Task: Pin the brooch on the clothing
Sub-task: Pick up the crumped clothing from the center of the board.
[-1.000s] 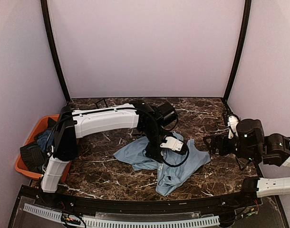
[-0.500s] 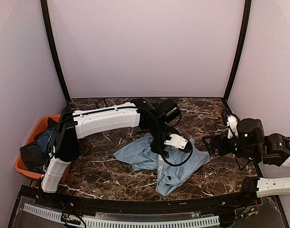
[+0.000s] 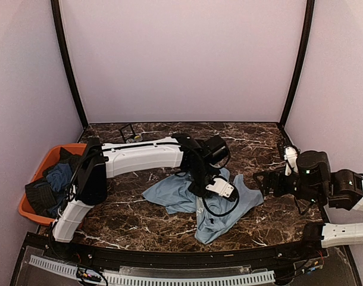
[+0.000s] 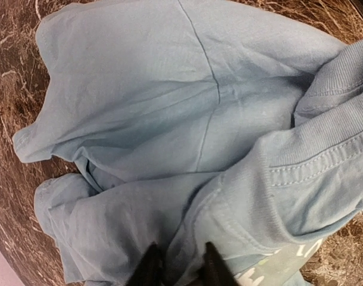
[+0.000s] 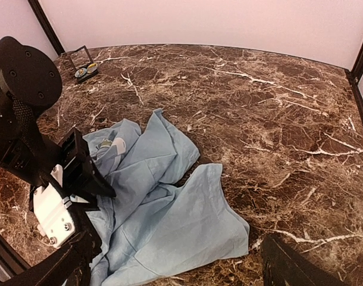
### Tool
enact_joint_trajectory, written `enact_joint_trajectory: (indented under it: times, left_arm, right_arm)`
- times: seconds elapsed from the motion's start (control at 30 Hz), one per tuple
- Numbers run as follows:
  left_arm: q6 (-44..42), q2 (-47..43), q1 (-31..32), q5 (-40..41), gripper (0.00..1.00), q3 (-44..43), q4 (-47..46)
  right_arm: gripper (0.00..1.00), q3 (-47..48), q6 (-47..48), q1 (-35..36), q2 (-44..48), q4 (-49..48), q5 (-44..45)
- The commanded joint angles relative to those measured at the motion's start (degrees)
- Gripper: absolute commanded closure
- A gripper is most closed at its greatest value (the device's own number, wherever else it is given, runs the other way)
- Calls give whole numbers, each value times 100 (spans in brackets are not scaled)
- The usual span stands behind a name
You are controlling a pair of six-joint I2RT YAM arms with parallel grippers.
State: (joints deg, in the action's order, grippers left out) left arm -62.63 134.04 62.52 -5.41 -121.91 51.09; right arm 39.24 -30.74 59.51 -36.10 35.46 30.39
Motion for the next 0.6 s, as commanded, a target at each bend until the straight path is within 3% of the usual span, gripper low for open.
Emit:
enact_joint_trajectory:
  times: [0.0, 0.2, 0.37, 0.47, 0.57]
  left_arm:
    - [28, 5, 38, 134, 96, -25, 114]
    - [371, -173, 50, 10, 99, -93, 172]
    - [1477, -736, -98, -259, 99, -178, 76]
    - [2149, -1223, -263, -31, 99, 198, -450]
    - [2833, -1962, -337, -19, 99, 1067, -1221]
  right_arm:
    - [4, -88, -26, -18, 28, -225, -7]
    - [4, 2, 160, -17, -133, -356, -56]
    - [3, -94, 703, -13, -383, -776, -423]
    - [2, -312, 1578, -16, -579, -1494, -918]
    - [1, -621, 3052, -13, -712, -2249, -1629]
